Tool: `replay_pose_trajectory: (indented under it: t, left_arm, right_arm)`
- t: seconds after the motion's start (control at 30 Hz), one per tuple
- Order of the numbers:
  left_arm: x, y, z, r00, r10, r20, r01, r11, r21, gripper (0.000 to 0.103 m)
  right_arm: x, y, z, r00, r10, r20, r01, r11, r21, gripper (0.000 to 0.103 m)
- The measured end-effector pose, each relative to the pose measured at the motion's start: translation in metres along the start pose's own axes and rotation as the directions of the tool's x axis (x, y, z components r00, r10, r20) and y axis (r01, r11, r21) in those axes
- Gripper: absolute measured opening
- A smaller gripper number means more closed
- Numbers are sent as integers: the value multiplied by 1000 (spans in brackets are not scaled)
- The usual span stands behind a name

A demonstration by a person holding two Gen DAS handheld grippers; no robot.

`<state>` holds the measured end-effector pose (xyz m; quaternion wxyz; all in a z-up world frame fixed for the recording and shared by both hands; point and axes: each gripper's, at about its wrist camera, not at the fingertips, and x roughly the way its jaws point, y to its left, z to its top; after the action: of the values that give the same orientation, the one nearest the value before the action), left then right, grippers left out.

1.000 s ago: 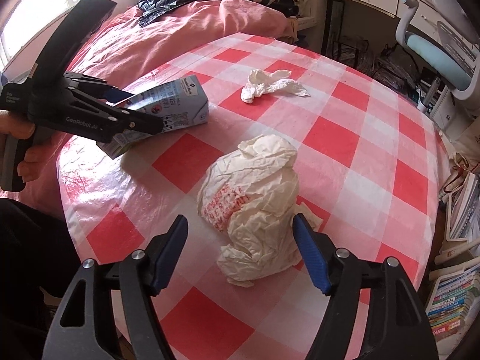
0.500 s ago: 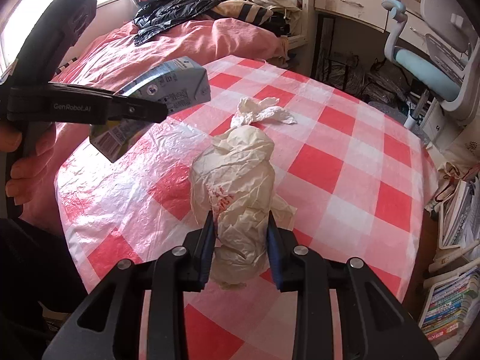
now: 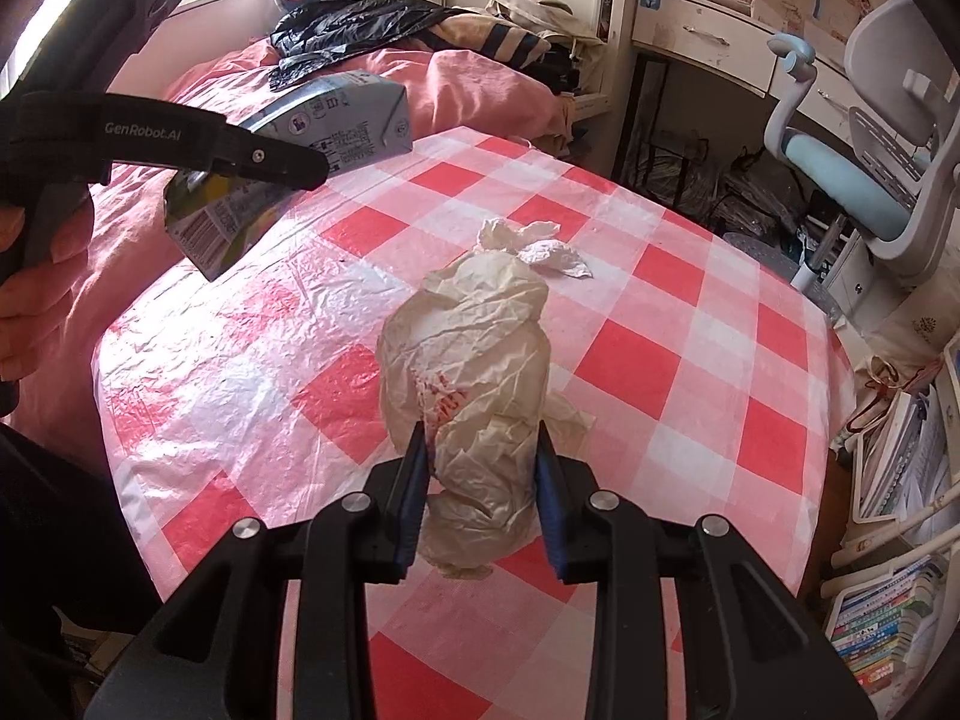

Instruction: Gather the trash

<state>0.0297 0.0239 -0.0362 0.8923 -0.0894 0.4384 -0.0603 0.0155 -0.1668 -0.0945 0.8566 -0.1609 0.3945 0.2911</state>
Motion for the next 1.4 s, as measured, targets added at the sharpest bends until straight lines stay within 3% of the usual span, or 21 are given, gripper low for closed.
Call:
replay_pose_trajectory:
  t: [1.4]
  left_arm:
    - [-5, -5, 1, 1000, 8, 23, -8, 1000, 9, 33]
  right_arm:
    - [1, 12, 2, 1000, -18, -1, 18, 1000, -12, 35]
